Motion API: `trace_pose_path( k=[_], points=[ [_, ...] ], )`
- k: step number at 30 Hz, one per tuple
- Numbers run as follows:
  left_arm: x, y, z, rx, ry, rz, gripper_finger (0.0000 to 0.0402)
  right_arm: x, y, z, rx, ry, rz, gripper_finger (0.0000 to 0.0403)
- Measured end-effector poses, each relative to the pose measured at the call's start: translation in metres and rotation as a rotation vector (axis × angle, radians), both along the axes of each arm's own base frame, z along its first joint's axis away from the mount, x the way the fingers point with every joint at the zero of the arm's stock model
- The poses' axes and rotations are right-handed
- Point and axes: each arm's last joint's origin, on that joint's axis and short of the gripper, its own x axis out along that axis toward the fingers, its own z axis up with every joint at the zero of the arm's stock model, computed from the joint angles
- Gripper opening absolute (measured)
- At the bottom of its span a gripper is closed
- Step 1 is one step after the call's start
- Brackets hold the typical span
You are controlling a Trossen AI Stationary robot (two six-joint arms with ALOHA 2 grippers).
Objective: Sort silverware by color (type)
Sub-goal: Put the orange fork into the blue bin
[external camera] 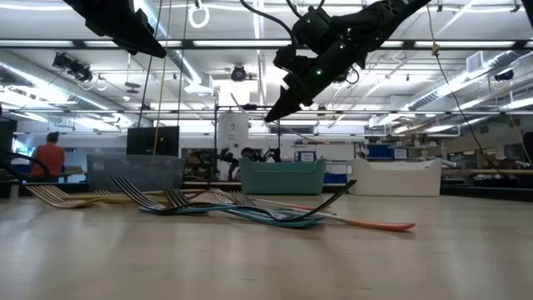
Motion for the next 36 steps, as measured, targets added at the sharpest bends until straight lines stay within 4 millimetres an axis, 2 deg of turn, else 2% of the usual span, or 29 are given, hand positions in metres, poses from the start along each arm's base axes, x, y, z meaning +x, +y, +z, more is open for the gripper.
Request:
trace_pose_path(
  k=[8, 26, 36],
  points=[
    [0.001, 0.0, 0.001, 0.001, -0.017, -0.004, 0.005, -0.003, -0.022, 0.01, -0.005, -0.127, 0.016, 0.0019],
    [0.003, -0.001, 0.004, 0.017, -0.042, -0.018, 0.005, -0.018, -0.064, 0.022, -0.089, -0.246, -0.044, 0.0019],
    [0.003, -0.001, 0.004, 0.017, -0.042, -0.018, 0.005, -0.022, -0.075, 0.02, -0.077, -0.262, -0.05, 0.0019]
  ],
)
